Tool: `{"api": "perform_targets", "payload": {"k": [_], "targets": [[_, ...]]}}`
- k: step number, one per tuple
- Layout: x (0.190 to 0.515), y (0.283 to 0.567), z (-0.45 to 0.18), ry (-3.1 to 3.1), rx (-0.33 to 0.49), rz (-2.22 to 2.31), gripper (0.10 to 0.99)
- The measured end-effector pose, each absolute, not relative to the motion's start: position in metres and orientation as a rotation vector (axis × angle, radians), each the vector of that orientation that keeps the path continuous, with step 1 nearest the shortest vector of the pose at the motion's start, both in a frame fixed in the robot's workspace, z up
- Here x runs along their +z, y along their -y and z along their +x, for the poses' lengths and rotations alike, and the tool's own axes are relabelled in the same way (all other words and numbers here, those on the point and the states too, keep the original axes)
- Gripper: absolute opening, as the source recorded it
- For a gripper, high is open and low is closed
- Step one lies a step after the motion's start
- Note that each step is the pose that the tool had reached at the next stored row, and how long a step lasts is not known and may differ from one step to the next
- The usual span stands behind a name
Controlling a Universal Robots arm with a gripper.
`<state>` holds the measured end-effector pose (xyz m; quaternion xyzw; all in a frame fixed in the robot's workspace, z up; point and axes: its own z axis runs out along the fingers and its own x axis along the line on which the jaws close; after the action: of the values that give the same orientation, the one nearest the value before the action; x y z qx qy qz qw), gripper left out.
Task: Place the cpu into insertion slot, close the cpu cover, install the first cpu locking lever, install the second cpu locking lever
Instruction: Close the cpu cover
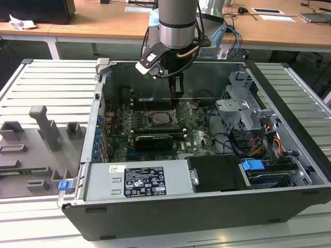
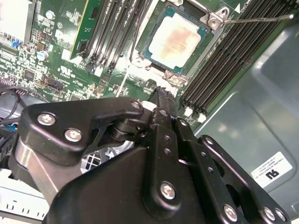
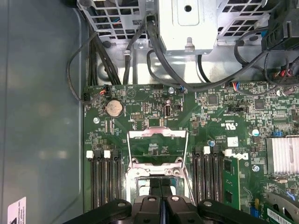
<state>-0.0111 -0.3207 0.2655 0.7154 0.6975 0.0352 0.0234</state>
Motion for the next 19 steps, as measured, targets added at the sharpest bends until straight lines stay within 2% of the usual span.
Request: {"api": "perform_targets", "payload": {"k": [19], "targets": [[0.265, 0.321, 0.011, -2.159, 0.109, 2.214, 0.106]]}}
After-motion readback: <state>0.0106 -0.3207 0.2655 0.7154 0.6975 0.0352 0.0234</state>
